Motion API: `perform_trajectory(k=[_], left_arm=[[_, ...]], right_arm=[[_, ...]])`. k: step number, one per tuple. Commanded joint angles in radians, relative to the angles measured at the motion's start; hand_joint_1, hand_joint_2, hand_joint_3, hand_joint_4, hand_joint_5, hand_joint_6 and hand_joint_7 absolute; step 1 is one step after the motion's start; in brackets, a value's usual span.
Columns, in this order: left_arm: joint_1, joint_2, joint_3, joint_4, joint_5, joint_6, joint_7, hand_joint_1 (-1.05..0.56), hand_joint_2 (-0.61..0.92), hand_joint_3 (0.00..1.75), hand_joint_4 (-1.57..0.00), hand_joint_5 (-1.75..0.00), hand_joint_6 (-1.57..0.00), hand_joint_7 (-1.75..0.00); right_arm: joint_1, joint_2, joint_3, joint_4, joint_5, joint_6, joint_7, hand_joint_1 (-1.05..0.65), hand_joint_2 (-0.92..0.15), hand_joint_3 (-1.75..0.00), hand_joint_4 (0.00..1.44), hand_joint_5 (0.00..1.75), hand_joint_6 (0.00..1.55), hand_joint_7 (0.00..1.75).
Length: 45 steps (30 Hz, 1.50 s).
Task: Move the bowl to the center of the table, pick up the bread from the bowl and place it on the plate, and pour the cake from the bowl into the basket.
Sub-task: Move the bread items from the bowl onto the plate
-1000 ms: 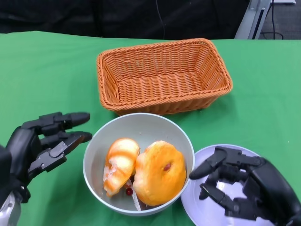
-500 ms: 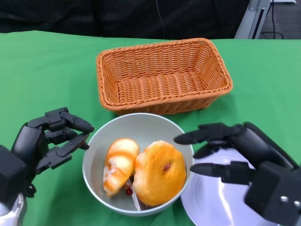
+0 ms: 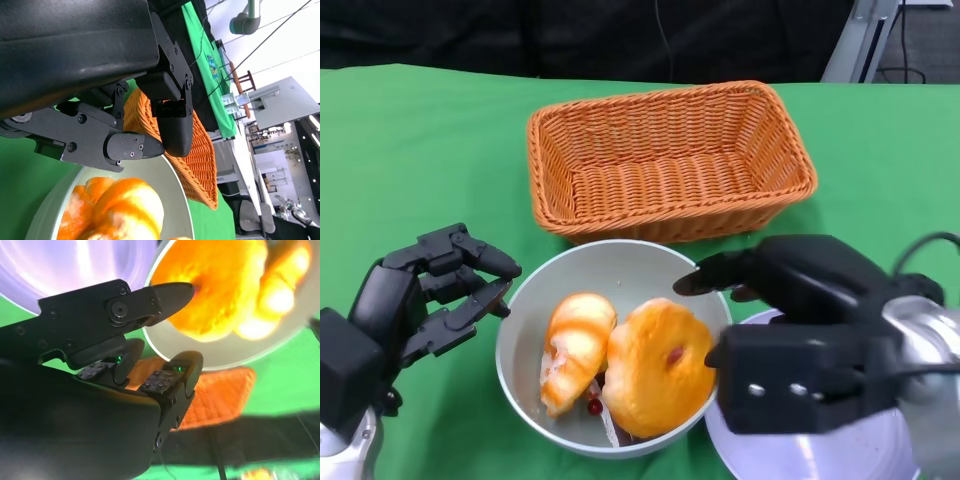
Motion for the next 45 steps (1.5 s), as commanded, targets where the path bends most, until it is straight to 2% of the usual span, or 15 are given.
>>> perform_trajectory(k=[1, 10, 13, 18, 28, 32, 36, 37, 38, 39, 41, 45], left_arm=[[0.018, 0.009, -0.005, -0.005, 0.008, 0.008, 0.008, -0.20, 0.92, 0.31, -0.75, -1.46, -0.76, -1.14], [0.023, 0.004, -0.020, -0.009, 0.007, 0.002, 0.001, -0.22, 0.92, 0.32, -0.74, -1.46, -0.75, -1.15], [0.023, 0.002, -0.024, -0.012, 0.006, 0.004, 0.001, -0.18, 0.92, 0.33, -0.75, -1.46, -0.76, -1.16], [0.021, 0.002, -0.029, -0.003, 0.019, -0.005, 0.010, -0.17, 0.92, 0.35, -0.76, -1.45, -0.76, -1.18], [0.021, -0.001, -0.039, 0.001, 0.008, -0.008, 0.000, -0.18, 0.90, 0.39, -0.79, -1.41, -0.74, -1.21], [0.025, -0.004, -0.046, -0.010, 0.020, -0.004, 0.009, -0.18, 0.90, 0.40, -0.78, -1.39, -0.73, -1.22], [0.025, -0.004, -0.048, -0.009, 0.024, -0.006, 0.015, -0.18, 0.89, 0.41, -0.79, -1.38, -0.73, -1.23], [0.026, -0.016, -0.038, -0.004, 0.031, -0.029, 0.044, -0.18, 0.89, 0.41, -0.79, -1.38, -0.73, -1.23], [0.026, -0.026, -0.032, 0.000, 0.036, -0.047, 0.066, -0.21, 0.88, 0.41, -0.77, -1.43, -0.74, -1.23], [0.025, -0.032, -0.028, 0.007, 0.043, -0.069, 0.087, -0.22, 0.88, 0.42, -0.77, -1.45, -0.74, -1.23], [0.023, -0.035, -0.026, 0.020, 0.049, -0.091, 0.100, -0.24, 0.88, 0.43, -0.77, -1.49, -0.74, -1.23], [0.022, -0.038, -0.027, 0.030, 0.041, -0.097, 0.098, -0.26, 0.88, 0.44, -0.77, -1.51, -0.74, -1.22]], right_arm=[[-0.043, 0.018, 0.034, 0.041, -0.053, 0.028, 0.017, -0.86, -0.92, -0.15, 0.48, 0.03, 0.52, 0.00], [-0.097, 0.067, 0.079, 0.114, -0.092, 0.014, 0.017, -0.87, -0.92, -0.18, 0.49, 0.02, 0.37, 0.00], [-0.103, 0.085, 0.090, 0.151, -0.094, -0.005, -0.010, -0.88, -0.92, -0.19, 0.52, 0.03, 0.36, 0.00], [-0.122, 0.107, 0.112, 0.216, -0.100, -0.047, -0.034, -0.89, -0.92, -0.21, 0.49, 0.01, 0.33, 0.00], [-0.155, 0.138, 0.124, 0.316, -0.084, -0.088, -0.034, -0.91, -0.92, -0.24, 0.56, 0.04, 0.32, 0.00], [-0.197, 0.153, 0.137, 0.364, -0.069, -0.078, 0.038, -0.92, -0.92, -0.25, 0.51, 0.01, 0.30, 0.00], [-0.204, 0.159, 0.133, 0.376, -0.067, -0.080, 0.049, -0.93, -0.92, -0.26, 0.50, 0.01, 0.30, 0.00], [-0.214, 0.172, 0.119, 0.417, -0.034, -0.090, 0.052, -0.92, -0.92, -0.26, 0.50, 0.01, 0.30, 0.01], [-0.223, 0.182, 0.108, 0.448, -0.008, -0.097, 0.053, -0.86, -0.92, -0.19, 0.70, 0.11, 0.42, 0.05], [-0.227, 0.192, 0.099, 0.479, 0.015, -0.102, 0.048, -0.84, -0.92, -0.17, 0.77, 0.14, 0.46, 0.06], [-0.230, 0.197, 0.096, 0.516, 0.040, -0.114, 0.038, -0.77, -0.92, -0.10, 1.04, 0.27, 0.56, 0.07], [-0.244, 0.198, 0.110, 0.561, 0.048, -0.124, 0.041, -0.74, -0.92, -0.08, 1.12, 0.31, 0.63, 0.08]])
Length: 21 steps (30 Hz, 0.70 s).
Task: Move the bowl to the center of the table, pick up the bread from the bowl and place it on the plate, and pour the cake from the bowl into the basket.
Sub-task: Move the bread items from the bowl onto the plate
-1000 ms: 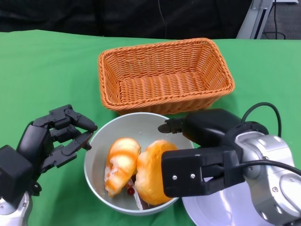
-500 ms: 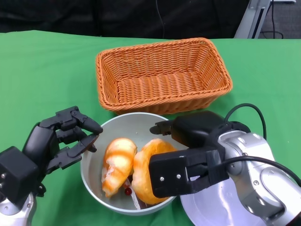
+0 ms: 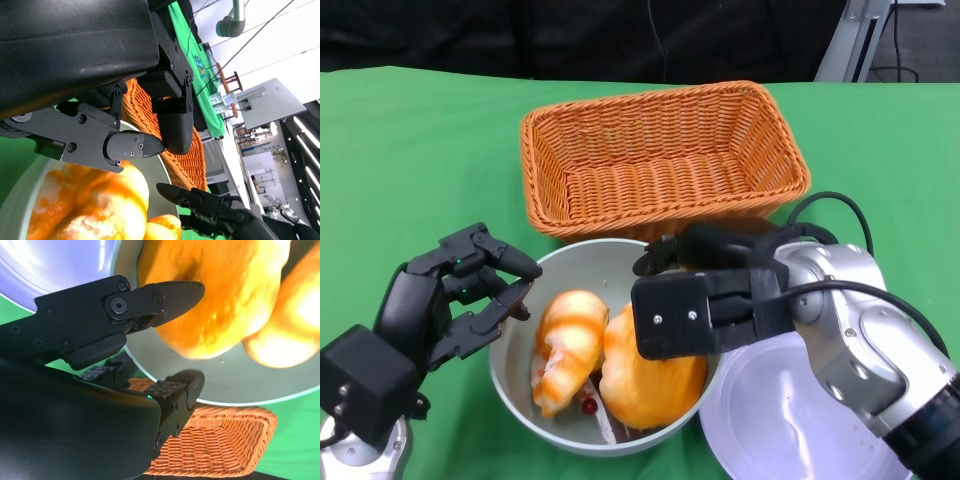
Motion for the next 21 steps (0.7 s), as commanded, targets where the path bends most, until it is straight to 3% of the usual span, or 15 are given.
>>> perform_trajectory(k=[1, 5, 11, 16, 21], left_arm=[[0.013, 0.007, 0.010, 0.012, -0.007, -0.008, 0.009, -0.26, 0.87, 0.45, -0.77, -1.50, -0.74, -1.21], [0.011, 0.009, 0.008, 0.019, 0.007, -0.027, 0.018, -0.26, 0.87, 0.45, -0.77, -1.50, -0.75, -1.19], [0.007, 0.008, 0.009, 0.028, -0.003, -0.032, 0.011, -0.25, 0.87, 0.46, -0.77, -1.51, -0.75, -1.19], [0.003, 0.002, 0.009, 0.032, -0.016, -0.029, 0.010, -0.23, 0.86, 0.46, -0.76, -1.51, -0.76, -1.18], [0.000, 0.005, 0.008, 0.039, -0.010, -0.036, 0.014, -0.23, 0.86, 0.47, -0.76, -1.51, -0.77, -1.17]], right_arm=[[0.021, 0.013, 0.039, 0.066, 0.041, -0.012, 0.039, -0.73, -0.92, -0.09, 1.07, 0.27, 0.66, 0.08], [0.010, 0.017, 0.054, 0.117, 0.057, -0.019, 0.041, -0.73, -0.92, -0.11, 0.98, 0.19, 0.69, 0.05], [0.007, 0.013, 0.063, 0.138, 0.071, -0.042, 0.049, -0.72, -0.92, -0.11, 0.97, 0.16, 0.71, 0.04], [0.006, -0.003, 0.079, 0.174, 0.101, -0.117, 0.068, -0.58, -0.92, -0.08, 0.93, 0.12, 0.82, 0.06], [0.010, 0.001, 0.077, 0.181, 0.106, -0.122, 0.046, -0.52, -0.92, -0.07, 0.95, 0.13, 0.88, 0.07]])
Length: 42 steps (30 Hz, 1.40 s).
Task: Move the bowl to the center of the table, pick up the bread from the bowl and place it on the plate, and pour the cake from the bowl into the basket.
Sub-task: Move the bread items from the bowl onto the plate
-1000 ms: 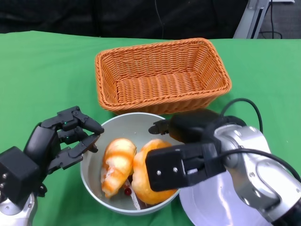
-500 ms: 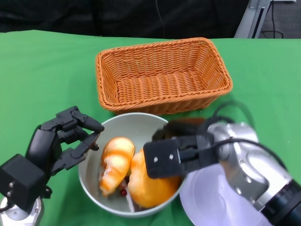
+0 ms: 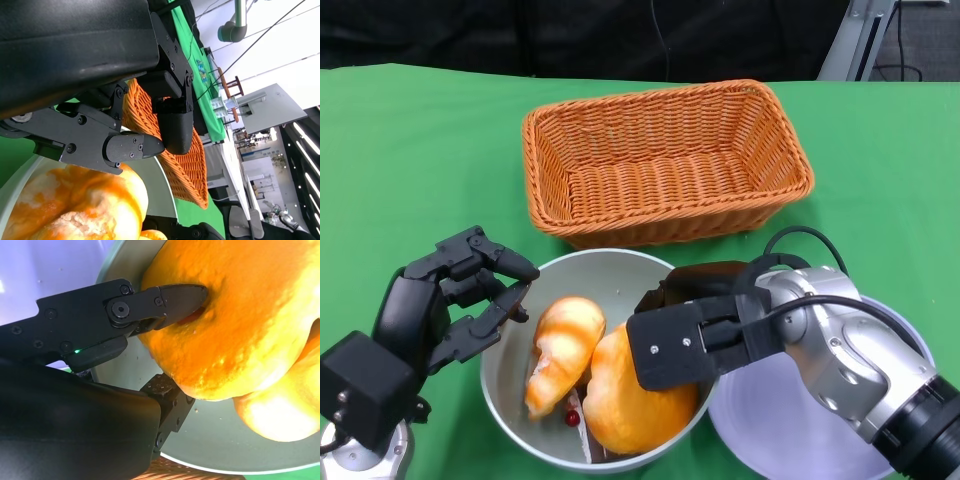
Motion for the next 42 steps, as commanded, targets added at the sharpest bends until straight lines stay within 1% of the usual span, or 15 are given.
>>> perform_trajectory(k=[1, 7, 12, 15, 17, 18, 20, 21, 25, 28, 33, 36, 37, 39, 42], left_arm=[[-0.001, 0.012, 0.006, 0.022, 0.006, -0.015, 0.008, -0.24, 0.86, 0.47, -0.77, -1.51, -0.77, -1.18], [-0.002, 0.011, 0.006, 0.019, -0.004, -0.005, 0.000, -0.23, 0.86, 0.48, -0.76, -1.49, -0.76, -1.18], [-0.004, 0.009, 0.007, 0.031, 0.007, -0.011, 0.014, -0.23, 0.84, 0.49, -0.77, -1.46, -0.77, -1.15], [-0.004, 0.009, 0.007, 0.034, 0.007, -0.014, 0.013, -0.22, 0.84, 0.50, -0.78, -1.44, -0.78, -1.13], [-0.005, 0.009, 0.007, 0.035, 0.006, -0.015, 0.013, -0.22, 0.84, 0.50, -0.78, -1.44, -0.78, -1.12], [-0.005, 0.008, 0.008, 0.037, 0.002, -0.013, 0.010, -0.22, 0.84, 0.50, -0.78, -1.43, -0.78, -1.12], [-0.006, 0.007, 0.009, 0.040, -0.003, -0.010, 0.006, -0.23, 0.83, 0.49, -0.78, -1.42, -0.78, -1.11], [-0.007, 0.007, 0.009, 0.041, -0.005, -0.010, 0.005, -0.23, 0.83, 0.49, -0.78, -1.42, -0.79, -1.10], [-0.007, 0.007, 0.009, 0.042, -0.005, -0.010, 0.004, -0.24, 0.84, 0.48, -0.78, -1.41, -0.79, -1.09], [-0.014, 0.011, 0.009, 0.057, 0.001, -0.016, 0.007, -0.21, 0.84, 0.48, -0.79, -1.39, -0.80, -1.08], [-0.021, 0.011, 0.010, 0.078, -0.004, -0.037, -0.003, -0.19, 0.84, 0.48, -0.79, -1.38, -0.79, -1.08], [-0.024, 0.011, 0.011, 0.089, -0.005, -0.043, -0.001, -0.20, 0.84, 0.48, -0.78, -1.38, -0.79, -1.08], [-0.026, 0.011, 0.011, 0.093, -0.005, -0.046, -0.003, -0.21, 0.85, 0.47, -0.78, -1.38, -0.79, -1.09], [-0.029, 0.013, 0.010, 0.100, -0.001, -0.053, -0.001, -0.21, 0.85, 0.47, -0.79, -1.39, -0.79, -1.09], [-0.031, 0.013, 0.010, 0.107, 0.001, -0.060, 0.000, -0.21, 0.85, 0.47, -0.79, -1.40, -0.79, -1.10]], right_arm=[[0.027, 0.005, 0.012, 0.018, 0.014, -0.002, -0.007, -0.47, -0.92, -0.07, 0.97, 0.14, 0.92, 0.08], [0.029, 0.015, 0.015, 0.031, 0.015, -0.012, -0.059, -0.40, -0.92, -0.07, 1.05, 0.19, 0.99, 0.09], [0.083, 0.023, -0.007, 0.025, 0.003, -0.089, -0.260, -0.36, -0.92, -0.03, 1.09, 0.28, 1.09, 0.05], [0.100, 0.030, -0.010, 0.032, -0.012, -0.103, -0.349, -0.34, -0.92, -0.04, 0.90, 0.79, 1.10, 0.01], [0.101, 0.031, -0.009, 0.036, -0.013, -0.107, -0.361, -0.34, -0.92, -0.05, 0.87, 0.86, 1.10, 0.00], [0.111, 0.040, -0.020, 0.037, -0.012, -0.115, -0.410, -0.33, -0.92, -0.06, 0.86, 0.93, 1.10, 0.00], [0.124, 0.052, -0.033, 0.041, -0.011, -0.127, -0.473, -0.30, -0.92, -0.13, 0.77, 1.23, 1.10, 0.00], [0.126, 0.054, -0.035, 0.044, -0.011, -0.131, -0.489, -0.29, -0.92, -0.13, 0.75, 1.27, 1.09, 0.00], [0.124, 0.054, -0.031, 0.051, -0.007, -0.136, -0.503, -0.29, -0.92, -0.14, 0.74, 1.31, 1.09, 0.00], [0.127, 0.068, -0.026, 0.038, -0.056, -0.108, -0.589, -0.27, -0.92, -0.17, 0.69, 1.38, 1.08, 0.01], [0.131, 0.075, -0.027, 0.030, -0.083, -0.090, -0.610, -0.29, -0.92, -0.20, 0.72, 1.23, 1.08, 0.01], [0.132, 0.075, -0.036, 0.030, -0.078, -0.103, -0.611, -0.31, -0.92, -0.20, 0.73, 1.21, 1.09, 0.01], [0.132, 0.073, -0.040, 0.043, -0.076, -0.126, -0.637, -0.31, -0.92, -0.20, 0.73, 1.26, 1.11, 0.03], [0.130, 0.072, -0.047, 0.059, -0.070, -0.148, -0.660, -0.31, -0.92, -0.22, 0.65, 1.52, 1.14, 0.12], [0.127, 0.072, -0.049, 0.069, -0.067, -0.157, -0.668, -0.31, -0.92, -0.23, 0.63, 1.58, 1.14, 0.15]])
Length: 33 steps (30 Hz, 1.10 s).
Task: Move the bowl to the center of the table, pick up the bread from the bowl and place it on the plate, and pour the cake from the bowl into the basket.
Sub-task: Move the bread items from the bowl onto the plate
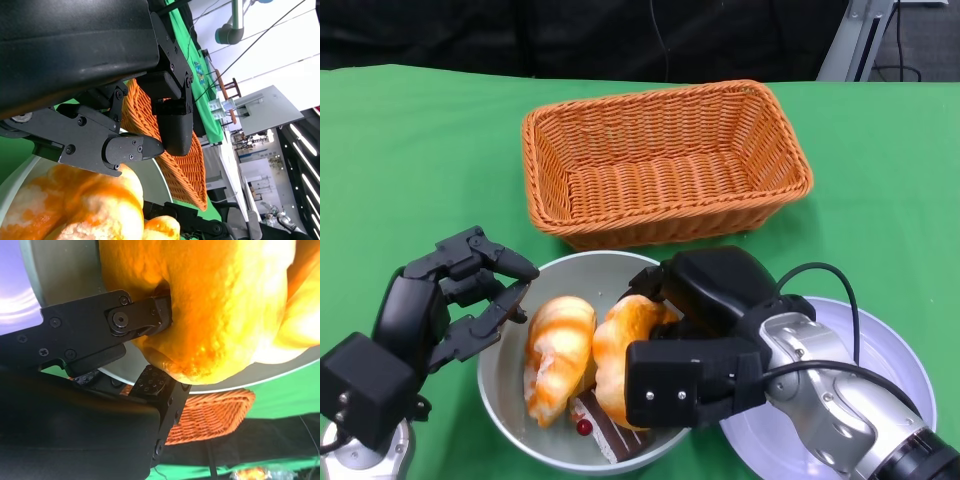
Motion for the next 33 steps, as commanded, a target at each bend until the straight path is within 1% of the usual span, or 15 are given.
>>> perform_trajectory(k=[1, 2, 4, 6, 7, 8, 9, 10, 11, 12, 13, 17, 20, 27, 33], left_arm=[[0.003, 0.013, 0.006, 0.019, 0.003, 0.008, 0.004, -0.21, 0.85, 0.47, -0.79, -1.40, -0.79, -1.10], [0.003, 0.013, 0.005, 0.017, 0.004, 0.012, 0.007, -0.21, 0.84, 0.47, -0.79, -1.41, -0.79, -1.12], [0.002, 0.015, 0.005, 0.021, 0.008, 0.010, 0.009, -0.20, 0.84, 0.48, -0.79, -1.40, -0.78, -1.13], [0.000, 0.018, 0.006, 0.024, 0.009, 0.008, 0.006, -0.20, 0.84, 0.48, -0.79, -1.40, -0.78, -1.14], [0.001, 0.018, 0.006, 0.022, 0.011, 0.010, 0.010, -0.20, 0.84, 0.48, -0.79, -1.40, -0.78, -1.14], [0.002, 0.019, 0.006, 0.020, 0.013, 0.012, 0.014, -0.21, 0.84, 0.48, -0.79, -1.39, -0.78, -1.14], [0.002, 0.019, 0.006, 0.019, 0.015, 0.012, 0.016, -0.21, 0.85, 0.48, -0.79, -1.39, -0.78, -1.14], [0.003, 0.019, 0.007, 0.018, 0.016, 0.013, 0.019, -0.21, 0.85, 0.48, -0.79, -1.39, -0.78, -1.14], [0.003, 0.019, 0.006, 0.017, 0.017, 0.013, 0.020, -0.21, 0.85, 0.47, -0.80, -1.39, -0.78, -1.14], [0.004, 0.020, 0.006, 0.014, 0.018, 0.014, 0.021, -0.21, 0.85, 0.47, -0.80, -1.40, -0.78, -1.14], [0.005, 0.020, 0.006, 0.011, 0.018, 0.016, 0.022, -0.21, 0.86, 0.46, -0.80, -1.41, -0.78, -1.14], [0.006, 0.023, 0.005, 0.007, 0.019, 0.020, 0.022, -0.21, 0.87, 0.45, -0.79, -1.44, -0.77, -1.16], [0.005, 0.025, 0.005, 0.009, 0.017, 0.021, 0.017, -0.21, 0.87, 0.44, -0.78, -1.44, -0.76, -1.17], [0.001, 0.026, 0.006, 0.015, 0.012, 0.023, 0.012, -0.22, 0.88, 0.41, -0.78, -1.44, -0.76, -1.16], [0.003, 0.028, 0.005, 0.009, 0.017, 0.027, 0.016, -0.23, 0.89, 0.38, -0.77, -1.44, -0.76, -1.14]], right_arm=[[-0.005, 0.002, -0.015, 0.018, 0.015, -0.043, -0.045, -0.31, -0.92, -0.23, 0.63, 1.58, 1.14, 0.15], [-0.007, 0.002, -0.020, 0.025, 0.016, -0.059, -0.067, -0.28, -0.92, -0.19, 0.61, 1.65, 0.96, 0.56], [-0.010, 0.003, -0.027, 0.035, 0.016, -0.083, -0.100, -0.27, -0.92, -0.16, 0.61, 1.73, 0.63, 1.29], [-0.009, 0.006, -0.034, 0.033, 0.019, -0.085, -0.103, -0.27, -0.92, -0.16, 0.61, 1.74, 0.52, 1.56], [-0.009, 0.008, -0.041, 0.023, 0.025, -0.076, -0.090, -0.27, -0.92, -0.16, 0.61, 1.73, 0.51, 1.57], [-0.007, 0.009, -0.049, 0.012, 0.032, -0.070, -0.078, -0.27, -0.92, -0.15, 0.61, 1.68, 0.57, 1.41], [-0.006, 0.009, -0.054, 0.004, 0.037, -0.066, -0.070, -0.26, -0.92, -0.13, 0.64, 1.60, 0.66, 1.15], [-0.005, 0.007, -0.063, -0.009, 0.049, -0.066, -0.058, -0.26, -0.92, -0.13, 0.66, 1.55, 0.73, 0.99], [-0.004, 0.004, -0.069, -0.019, 0.059, -0.066, -0.049, -0.26, -0.92, -0.12, 0.72, 1.41, 0.84, 0.69], [-0.003, 0.002, -0.075, -0.027, 0.065, -0.065, -0.043, -0.26, -0.92, -0.11, 0.77, 1.33, 0.93, 0.48], [-0.003, 0.000, -0.082, -0.036, 0.070, -0.066, -0.039, -0.26, -0.92, -0.10, 0.78, 1.33, 0.97, 0.38], [0.000, -0.005, -0.100, -0.055, 0.078, -0.064, -0.038, -0.27, -0.92, -0.09, 0.76, 1.37, 1.04, 0.26], [0.008, -0.005, -0.109, -0.073, 0.081, -0.052, -0.039, -0.27, -0.92, -0.09, 0.76, 1.51, 1.06, 0.22], [0.018, -0.009, -0.128, -0.094, 0.091, -0.057, -0.038, -0.26, -0.92, -0.10, 0.80, 1.39, 1.09, 0.15], [0.040, -0.024, -0.152, -0.178, 0.116, -0.031, 0.007, -0.26, -0.92, -0.13, 0.76, 1.26, 1.09, 0.12]])
